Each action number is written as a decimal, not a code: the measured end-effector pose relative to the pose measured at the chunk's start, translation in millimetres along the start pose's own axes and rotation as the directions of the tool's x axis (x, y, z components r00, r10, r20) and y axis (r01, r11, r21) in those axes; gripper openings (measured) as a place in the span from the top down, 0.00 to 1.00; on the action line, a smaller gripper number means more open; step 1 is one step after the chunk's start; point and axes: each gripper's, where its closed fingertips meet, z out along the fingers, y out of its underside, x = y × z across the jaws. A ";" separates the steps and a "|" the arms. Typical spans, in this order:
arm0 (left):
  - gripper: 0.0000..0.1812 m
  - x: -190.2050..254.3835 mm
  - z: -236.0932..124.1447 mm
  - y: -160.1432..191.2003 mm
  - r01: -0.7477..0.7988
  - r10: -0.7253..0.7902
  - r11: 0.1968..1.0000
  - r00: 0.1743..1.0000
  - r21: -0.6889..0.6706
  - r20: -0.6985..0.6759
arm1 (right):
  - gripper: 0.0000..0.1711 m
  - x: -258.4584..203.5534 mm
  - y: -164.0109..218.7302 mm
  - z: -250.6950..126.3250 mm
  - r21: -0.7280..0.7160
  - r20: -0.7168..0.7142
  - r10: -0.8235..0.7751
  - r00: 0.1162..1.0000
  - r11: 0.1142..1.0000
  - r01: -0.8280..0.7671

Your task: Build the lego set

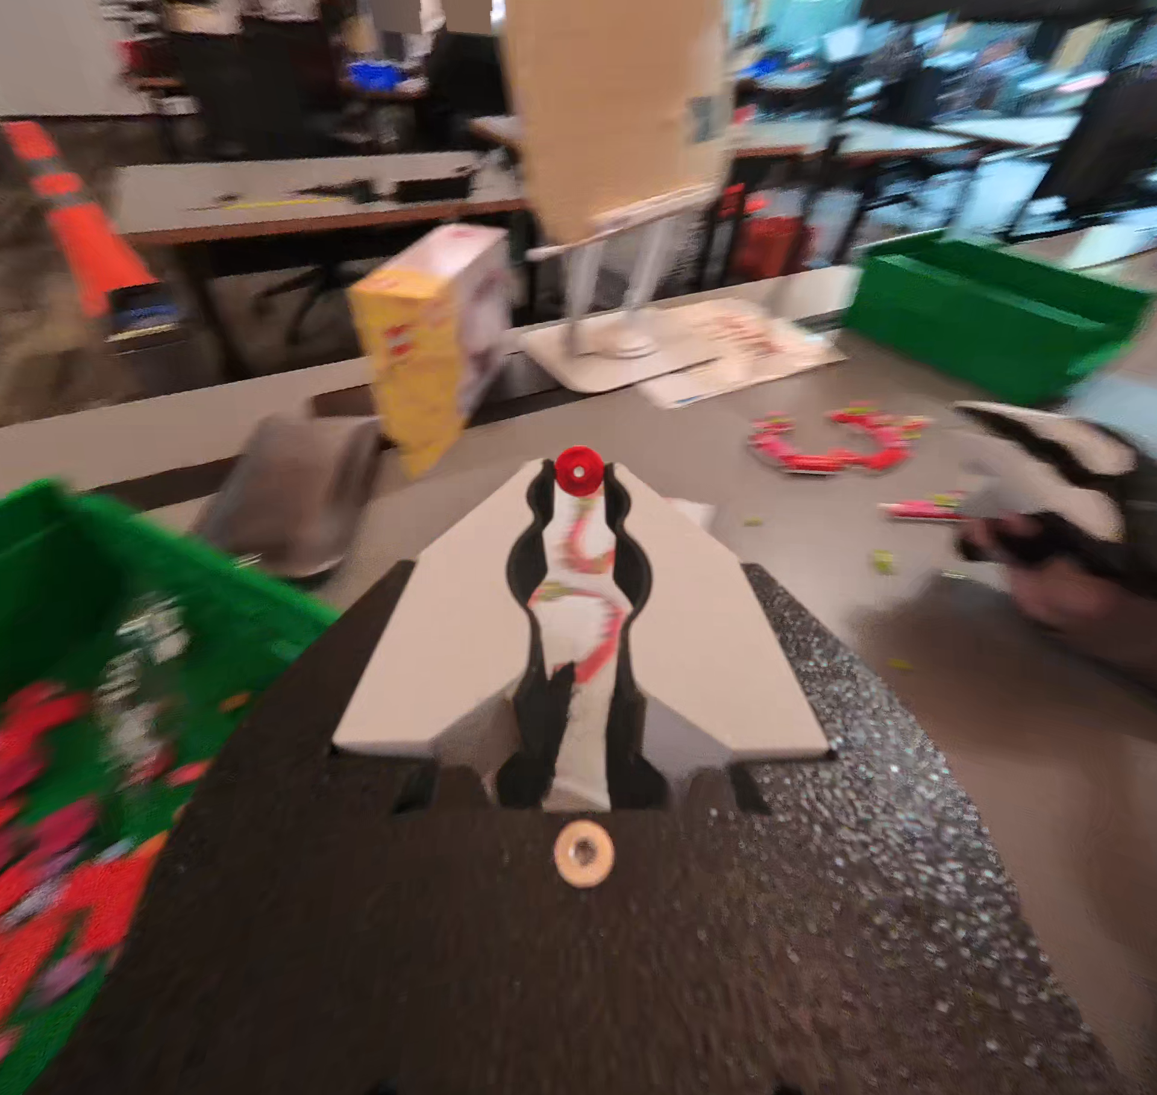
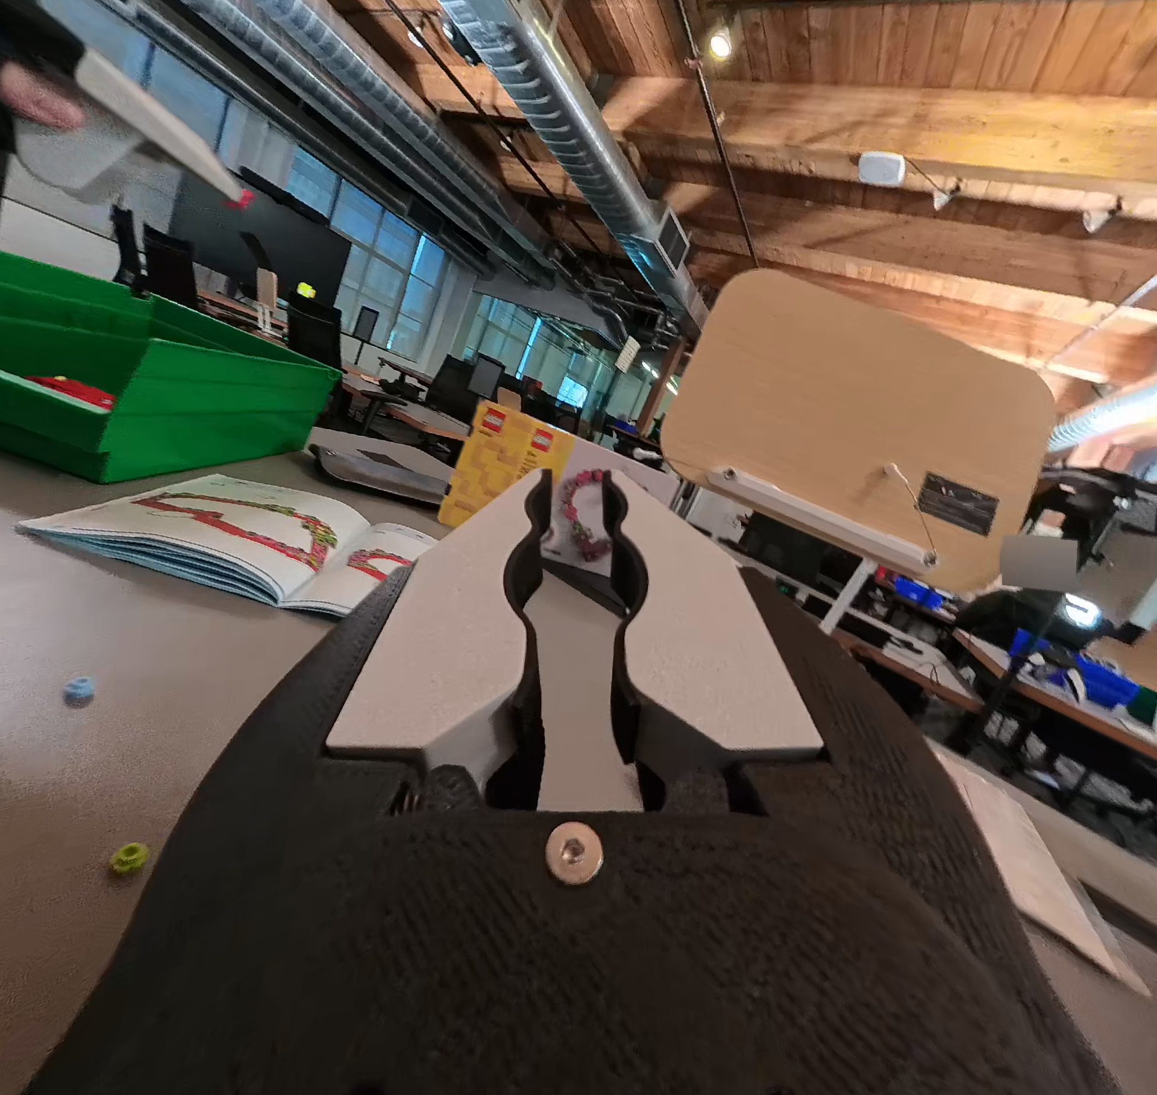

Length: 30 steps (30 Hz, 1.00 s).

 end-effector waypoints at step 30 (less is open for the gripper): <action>0.93 222.9 19.5 18.2 0.601 -0.497 0.705 0.038 -0.377 -0.867 | 0.92 -78.5 -90.9 -16.8 0.146 0.589 0.045 0.807 0.976 -0.161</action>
